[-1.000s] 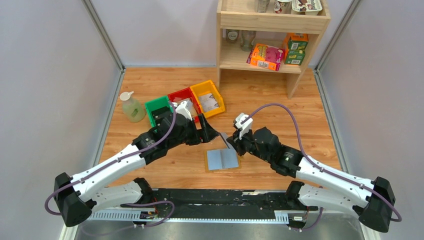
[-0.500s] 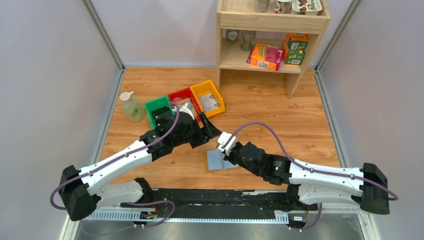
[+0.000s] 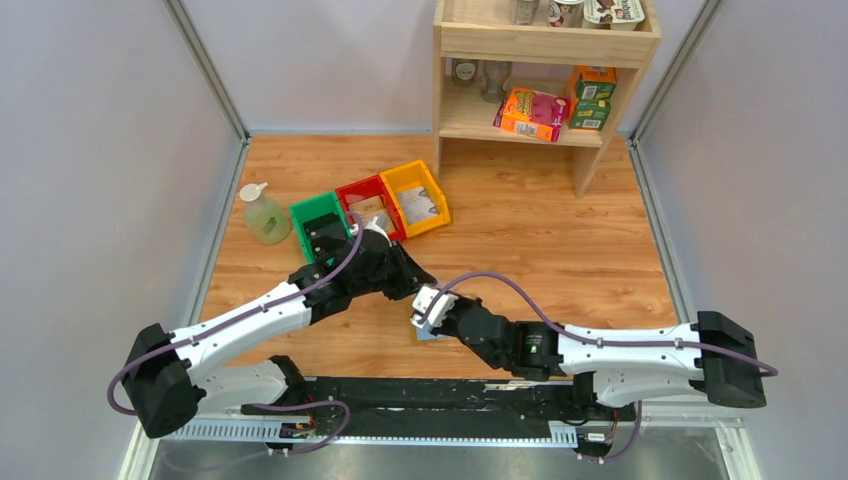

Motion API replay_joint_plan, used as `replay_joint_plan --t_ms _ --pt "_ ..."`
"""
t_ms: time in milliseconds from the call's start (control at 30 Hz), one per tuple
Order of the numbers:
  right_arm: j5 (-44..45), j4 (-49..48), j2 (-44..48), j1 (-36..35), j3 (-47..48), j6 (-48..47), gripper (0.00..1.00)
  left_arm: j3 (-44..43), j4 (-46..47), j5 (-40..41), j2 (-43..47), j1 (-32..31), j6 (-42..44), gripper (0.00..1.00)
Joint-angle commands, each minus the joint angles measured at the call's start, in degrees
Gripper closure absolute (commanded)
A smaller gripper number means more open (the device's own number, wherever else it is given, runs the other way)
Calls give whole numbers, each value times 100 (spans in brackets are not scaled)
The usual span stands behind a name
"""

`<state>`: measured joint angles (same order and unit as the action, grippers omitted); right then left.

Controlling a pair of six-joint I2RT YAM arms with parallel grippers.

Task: Take the credit cards out of the card holder
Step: Place the credit card in the storage box.

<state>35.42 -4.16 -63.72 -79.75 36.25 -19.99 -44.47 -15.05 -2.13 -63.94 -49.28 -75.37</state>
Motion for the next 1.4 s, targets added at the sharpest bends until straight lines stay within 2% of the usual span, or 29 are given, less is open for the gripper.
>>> replay_joint_plan --t_ms 0,33,67,100,167,233,333,400,500,567,633,767,933,1167,1367 --pt "369 -375 -140 -94 260 -199 98 0 204 -42 75 85 136 94" --pt "387 -375 -158 -94 268 -146 97 8 187 -24 101 120 224 100" --pt "404 -375 -158 -94 269 -33 94 8 169 28 119 120 425 100" --pt "430 -366 -149 -94 286 90 84 34 204 63 136 155 531 100" --pt "431 -261 -27 -76 330 520 43 131 353 195 232 164 997 100" --pt "238 -16 149 20 426 1082 21 245 450 494 347 208 1428 100" --pt "132 363 491 371 480 2136 0 456 669 827 575 374 2016 100" --pt "80 642 807 687 392 2874 0 710 984 898 716 489 2350 100" --pt "-472 1040 1395 1538 164 3842 0 992 1469 1241 918 524 2737 100" --pt "-685 1102 1791 2031 -99 4527 0 1151 2153 1329 998 629 3097 100" --pt "-773 1102 2169 2436 -380 4906 0 1186 2504 1268 937 822 3230 100" --pt "-782 1172 2540 2780 -785 5408 0 993 3060 1188 236 1227 3284 100" --pt "-809 1163 2637 2833 -1049 5822 0 37 3192 1601 -881 1543 3327 100" --pt "-835 1058 2769 2850 -1225 5717 0 -1448 3210 1944 -2743 1904 3020 100" --pt "-800 1076 2892 2868 -1296 5515 0 -2741 2419 1928 -4089 2001 2677 100"
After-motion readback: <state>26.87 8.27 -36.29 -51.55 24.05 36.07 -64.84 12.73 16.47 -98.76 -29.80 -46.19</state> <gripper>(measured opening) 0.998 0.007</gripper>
